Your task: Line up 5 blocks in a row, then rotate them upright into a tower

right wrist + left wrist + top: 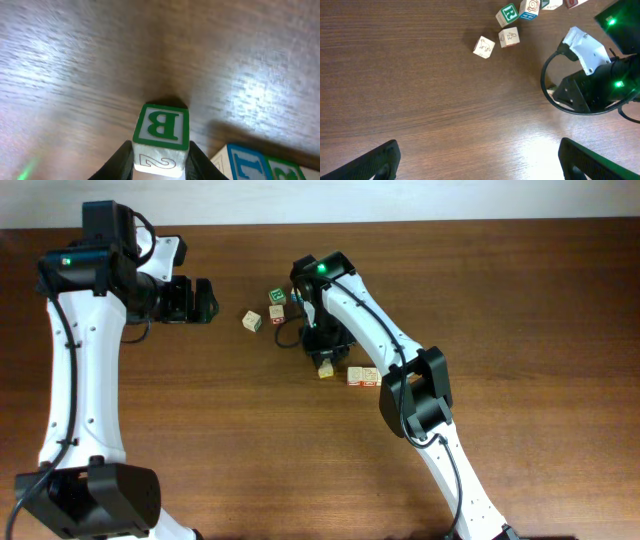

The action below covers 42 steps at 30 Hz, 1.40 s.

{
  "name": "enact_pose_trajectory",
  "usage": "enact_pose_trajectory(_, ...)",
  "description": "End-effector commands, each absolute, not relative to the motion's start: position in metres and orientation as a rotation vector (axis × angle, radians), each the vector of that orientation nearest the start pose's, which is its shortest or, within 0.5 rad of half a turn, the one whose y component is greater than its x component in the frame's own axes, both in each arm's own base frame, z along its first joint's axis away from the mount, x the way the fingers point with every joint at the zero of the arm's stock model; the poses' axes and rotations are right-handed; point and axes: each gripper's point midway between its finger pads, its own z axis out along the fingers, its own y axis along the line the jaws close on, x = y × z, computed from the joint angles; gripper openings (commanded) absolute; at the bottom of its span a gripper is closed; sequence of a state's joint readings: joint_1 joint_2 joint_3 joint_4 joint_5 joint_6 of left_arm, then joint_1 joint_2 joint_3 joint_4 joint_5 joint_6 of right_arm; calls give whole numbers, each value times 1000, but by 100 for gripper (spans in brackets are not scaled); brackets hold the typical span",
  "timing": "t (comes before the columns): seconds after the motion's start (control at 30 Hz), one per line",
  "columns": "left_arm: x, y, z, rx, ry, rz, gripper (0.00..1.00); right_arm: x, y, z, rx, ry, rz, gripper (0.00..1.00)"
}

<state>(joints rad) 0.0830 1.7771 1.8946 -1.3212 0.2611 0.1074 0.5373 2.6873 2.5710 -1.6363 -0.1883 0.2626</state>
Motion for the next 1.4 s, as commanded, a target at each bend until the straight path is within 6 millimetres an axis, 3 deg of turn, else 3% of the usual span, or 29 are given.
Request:
enact_pose_trajectory(0.0,402,-9,239,78,2727,-311,99,373,253,1,-433,3408,47,29)
enact_pose_trajectory(0.27,402,-9,239,78,2727,-311,99,364,249,4,-432,3447,20,29)
enact_pose_trajectory(0.87,402,-9,239,78,2727,-311,99,375,238,18,-194,3397,-122,34)
enact_pose_trajectory(1.0,402,-9,239,78,2727,-311,99,374,246,32,-178,3392,-27,54)
enact_pose_trajectory(1.1,402,-9,239,78,2727,-311,99,374,248,42,-178,3376,2,57)
enact_pose_trajectory(1.23,402,-9,239,78,2727,-311,99,385,251,60,-172,3315,54,56)
enact_pose_trajectory(1.33,402,-9,239,78,2727,-311,99,396,251,69,-207,3261,76,46)
enact_pose_trajectory(1.37,402,-9,239,78,2727,-311,99,400,250,69,-208,3244,57,37)
